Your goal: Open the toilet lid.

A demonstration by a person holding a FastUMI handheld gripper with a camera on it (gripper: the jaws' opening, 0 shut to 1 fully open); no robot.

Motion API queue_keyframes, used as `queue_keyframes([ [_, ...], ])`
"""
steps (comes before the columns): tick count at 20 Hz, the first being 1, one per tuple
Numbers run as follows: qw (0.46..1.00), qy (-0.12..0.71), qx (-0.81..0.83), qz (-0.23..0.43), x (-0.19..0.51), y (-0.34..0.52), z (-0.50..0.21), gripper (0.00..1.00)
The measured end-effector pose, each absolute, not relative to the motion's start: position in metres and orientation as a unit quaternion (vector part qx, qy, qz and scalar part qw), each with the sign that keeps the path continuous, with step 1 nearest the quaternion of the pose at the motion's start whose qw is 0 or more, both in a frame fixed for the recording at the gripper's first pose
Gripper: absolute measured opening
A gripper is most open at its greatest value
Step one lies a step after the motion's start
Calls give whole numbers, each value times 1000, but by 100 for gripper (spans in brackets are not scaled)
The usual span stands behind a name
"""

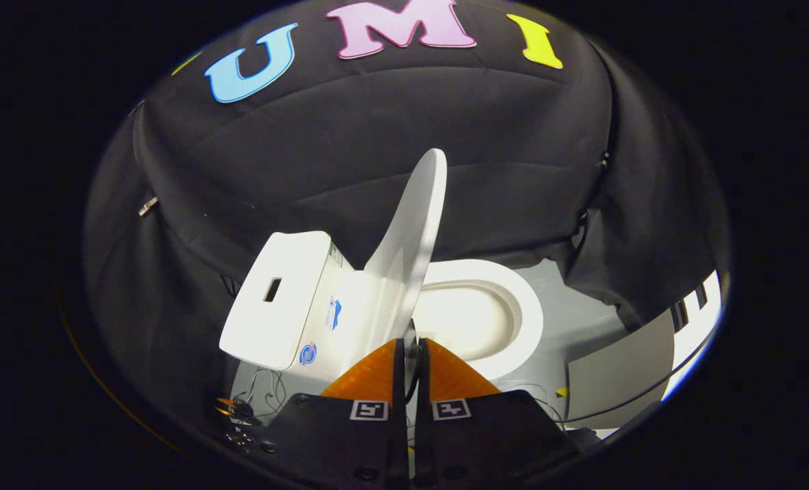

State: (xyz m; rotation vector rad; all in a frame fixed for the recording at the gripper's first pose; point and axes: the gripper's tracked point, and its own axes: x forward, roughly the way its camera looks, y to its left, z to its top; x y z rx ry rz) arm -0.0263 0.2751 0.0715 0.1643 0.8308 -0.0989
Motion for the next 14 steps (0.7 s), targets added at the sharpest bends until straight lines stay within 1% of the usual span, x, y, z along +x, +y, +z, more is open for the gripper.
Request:
queue_keyframes([
  [8, 914, 390, -21, -111, -17, 359, 98, 9],
  [14, 918, 366, -87, -123, -10, 414, 102, 9],
])
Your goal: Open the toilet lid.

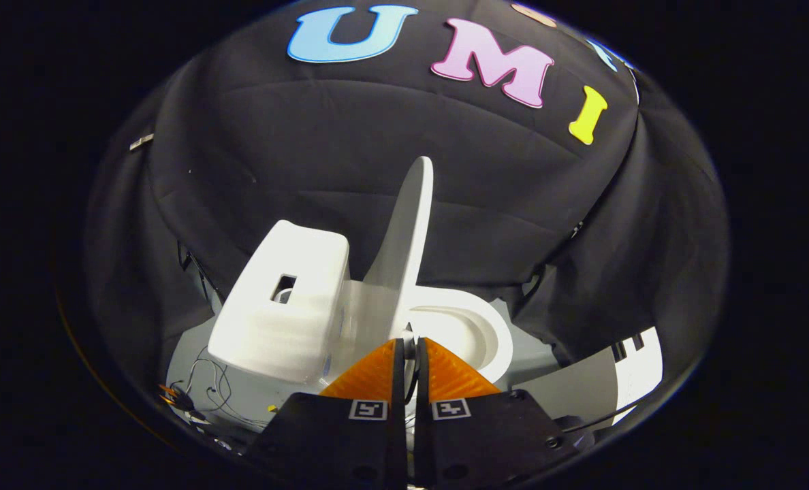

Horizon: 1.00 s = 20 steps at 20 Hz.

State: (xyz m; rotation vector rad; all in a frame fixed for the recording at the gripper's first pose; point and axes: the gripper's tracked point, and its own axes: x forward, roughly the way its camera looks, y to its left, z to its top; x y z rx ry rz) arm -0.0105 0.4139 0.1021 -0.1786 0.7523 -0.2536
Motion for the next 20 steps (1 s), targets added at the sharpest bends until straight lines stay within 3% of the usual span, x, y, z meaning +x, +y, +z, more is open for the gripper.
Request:
queue_keyframes([
  [20, 916, 308, -204, -157, 6, 520, 90, 20],
])
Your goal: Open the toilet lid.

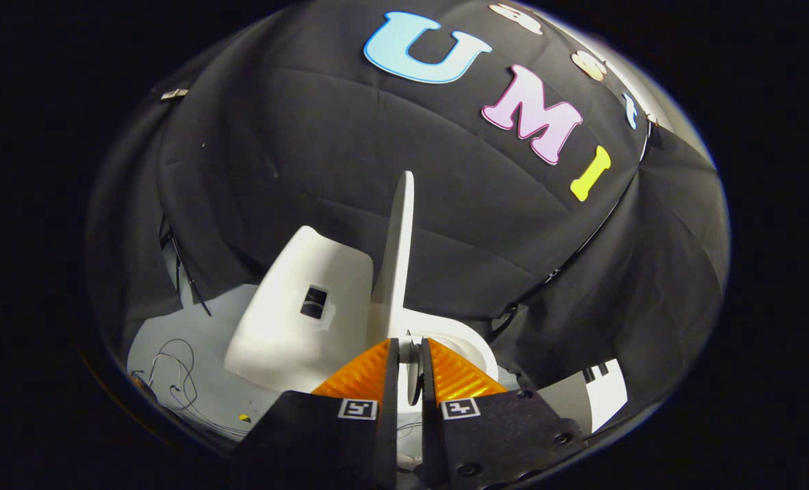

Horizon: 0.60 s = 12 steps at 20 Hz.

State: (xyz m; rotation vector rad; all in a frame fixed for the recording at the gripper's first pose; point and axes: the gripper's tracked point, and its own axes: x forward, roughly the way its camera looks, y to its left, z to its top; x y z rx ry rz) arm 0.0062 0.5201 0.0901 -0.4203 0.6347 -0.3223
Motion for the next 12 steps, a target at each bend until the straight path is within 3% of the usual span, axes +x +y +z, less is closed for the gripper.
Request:
queue_keyframes([
  [5, 916, 308, -206, -151, 9, 525, 88, 26],
  [10, 918, 310, -197, -150, 8, 521, 91, 77],
  [12, 922, 313, -189, -127, 10, 528, 89, 77],
])
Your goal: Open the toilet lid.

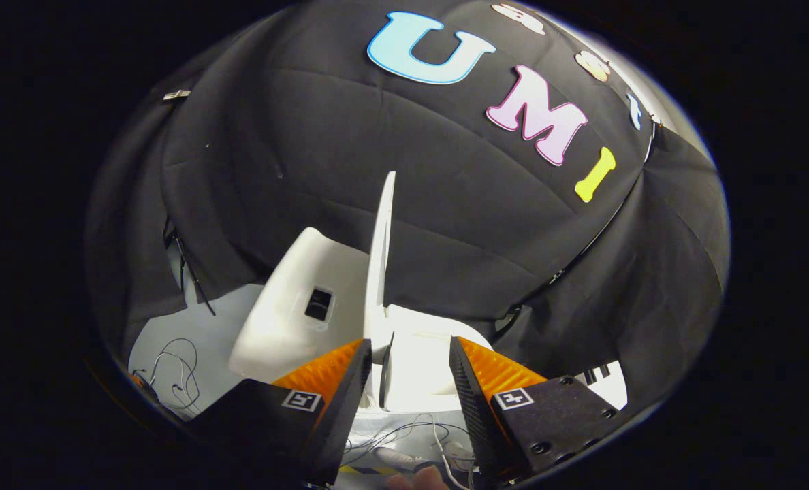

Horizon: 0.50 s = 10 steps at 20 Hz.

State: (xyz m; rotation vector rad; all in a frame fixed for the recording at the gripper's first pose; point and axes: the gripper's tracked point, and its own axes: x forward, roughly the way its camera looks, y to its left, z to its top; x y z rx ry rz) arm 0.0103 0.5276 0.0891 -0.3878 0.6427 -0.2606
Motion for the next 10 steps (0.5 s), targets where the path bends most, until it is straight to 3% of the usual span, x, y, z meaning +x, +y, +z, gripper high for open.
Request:
queue_keyframes([
  [1, 925, 316, -180, -112, 12, 533, 87, 77],
  [3, 923, 325, -176, -108, 10, 529, 82, 100],
  [10, 928, 318, -159, -107, 18, 518, 92, 100],
])
